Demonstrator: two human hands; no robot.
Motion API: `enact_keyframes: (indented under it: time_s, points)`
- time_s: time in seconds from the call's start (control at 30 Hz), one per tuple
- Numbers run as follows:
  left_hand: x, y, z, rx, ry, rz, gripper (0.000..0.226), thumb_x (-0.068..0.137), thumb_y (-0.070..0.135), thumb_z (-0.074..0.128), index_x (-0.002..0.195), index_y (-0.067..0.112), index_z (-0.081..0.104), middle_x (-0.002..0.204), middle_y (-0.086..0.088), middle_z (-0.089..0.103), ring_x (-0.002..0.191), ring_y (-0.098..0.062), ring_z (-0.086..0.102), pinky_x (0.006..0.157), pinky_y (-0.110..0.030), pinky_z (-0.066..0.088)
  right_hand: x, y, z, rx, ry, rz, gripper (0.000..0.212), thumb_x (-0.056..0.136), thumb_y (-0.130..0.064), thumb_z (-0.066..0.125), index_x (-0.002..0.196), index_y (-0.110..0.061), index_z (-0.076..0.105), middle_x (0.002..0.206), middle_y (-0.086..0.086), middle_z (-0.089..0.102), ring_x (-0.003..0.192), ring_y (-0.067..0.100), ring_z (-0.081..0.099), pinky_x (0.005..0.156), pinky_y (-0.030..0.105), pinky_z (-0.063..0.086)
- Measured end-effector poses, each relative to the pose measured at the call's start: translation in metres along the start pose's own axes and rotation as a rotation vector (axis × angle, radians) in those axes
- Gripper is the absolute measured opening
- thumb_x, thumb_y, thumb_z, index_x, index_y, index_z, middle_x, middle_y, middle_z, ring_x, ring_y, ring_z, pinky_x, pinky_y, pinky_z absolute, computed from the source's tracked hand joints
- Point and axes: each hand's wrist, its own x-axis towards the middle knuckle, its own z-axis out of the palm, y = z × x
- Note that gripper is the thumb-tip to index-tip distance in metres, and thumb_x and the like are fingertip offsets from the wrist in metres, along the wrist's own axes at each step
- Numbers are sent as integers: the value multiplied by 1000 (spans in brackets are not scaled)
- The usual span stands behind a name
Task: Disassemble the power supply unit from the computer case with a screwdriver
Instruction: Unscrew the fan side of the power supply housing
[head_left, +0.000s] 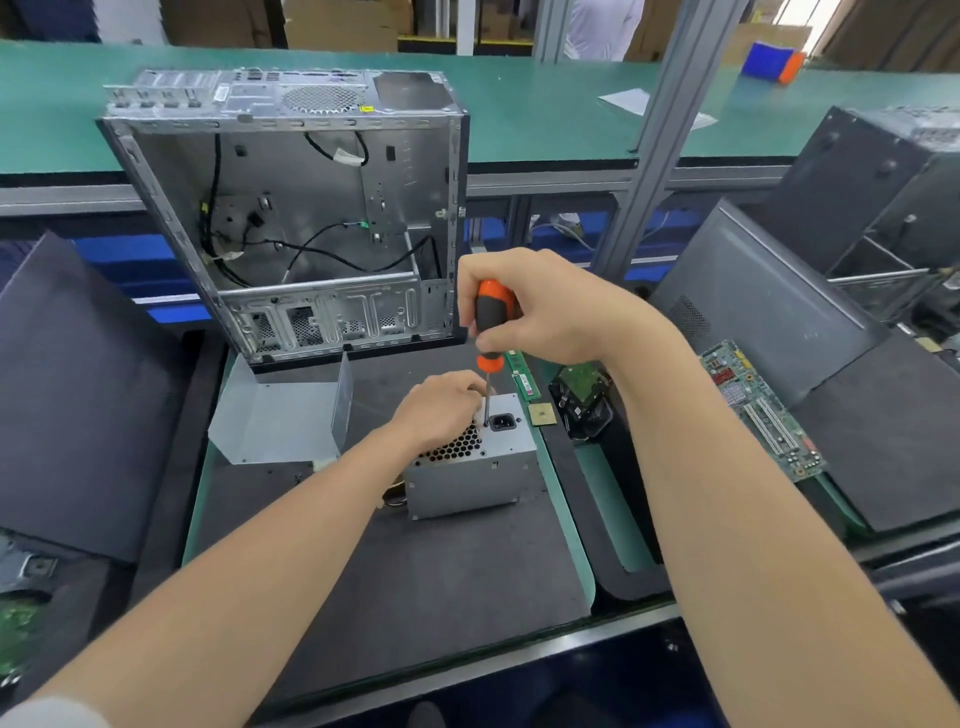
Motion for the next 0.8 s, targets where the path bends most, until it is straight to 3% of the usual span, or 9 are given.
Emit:
enact_keyframes:
  time_s: [0.1, 0.2, 0.27, 0.37, 0.43, 0.5, 0.57, 0.67, 0.8]
  points:
    - [14, 10, -7, 92, -116, 41, 31, 100, 6, 41, 105, 7, 72, 117, -11, 72, 102, -26, 66, 91, -37, 53, 3, 7, -15, 33, -110, -15, 30, 84, -5, 77, 97, -27, 62, 101, -10, 70, 93, 11, 67, 78, 33, 57]
    - [21, 11, -8, 77, -218, 88, 27, 97, 4, 47, 75, 12, 62, 84, -5, 66, 71, -12, 52, 73, -33, 45, 5, 11, -18, 9, -139, -14, 25, 85, -11, 75, 97, -28, 61, 95, -11, 70, 86, 5, 66, 72, 29, 53]
    - [22, 10, -9, 6, -270, 103, 26, 102, 10, 50, 77, 12, 57, 79, -4, 55, 71, -13, 45, 74, -34, 41, 8, 10, -8, -147, 20, 19, 15, 87, -36, 72, 87, -31, 59, 77, -13, 65, 72, 2, 58, 62, 31, 45]
    - [24, 11, -12, -34, -318, 76, 16, 106, 15, 50, 92, 12, 58, 94, -6, 56, 86, -18, 48, 84, -33, 42, 12, 6, 13, -365, 276, 141, 53, 90, -72, 55, 68, -25, 43, 63, -7, 51, 60, 11, 50, 50, 28, 33]
    - [26, 12, -10, -30, -308, 58, 13, 104, 13, 50, 93, 13, 57, 95, -8, 55, 87, -19, 47, 83, -35, 42, 15, 9, 18, -359, 305, 157, 50, 93, -63, 60, 71, -21, 46, 67, -1, 52, 65, 21, 54, 51, 31, 36]
    - [26, 13, -7, -24, -285, 46, 13, 104, 15, 51, 92, 15, 56, 92, -8, 52, 84, -19, 45, 79, -35, 40, 14, 15, 14, -244, 228, 109, 29, 96, -43, 65, 85, -17, 57, 75, 1, 59, 76, 28, 60, 61, 37, 50]
    - [25, 14, -6, -23, -268, 31, 14, 105, 18, 52, 91, 17, 55, 90, -7, 49, 79, -17, 43, 73, -33, 38, 10, 20, 5, -75, 122, 12, 13, 96, -28, 65, 90, -18, 59, 76, -5, 63, 77, 21, 64, 68, 40, 57]
    - [21, 16, -7, -58, -258, 14, 24, 102, 15, 52, 78, 14, 46, 74, 1, 41, 60, -13, 37, 58, -23, 36, 9, 21, -4, -75, -7, -178, 9, 94, -18, 67, 95, -21, 59, 79, -14, 57, 79, 10, 57, 68, 34, 49]
    - [21, 17, -5, -64, -279, -17, 30, 102, 13, 51, 73, 12, 42, 71, 8, 40, 66, -13, 37, 67, -24, 36, 11, 22, -11, -134, -119, -251, 29, 90, -8, 67, 108, -25, 52, 83, -15, 55, 72, 1, 51, 58, 28, 38]
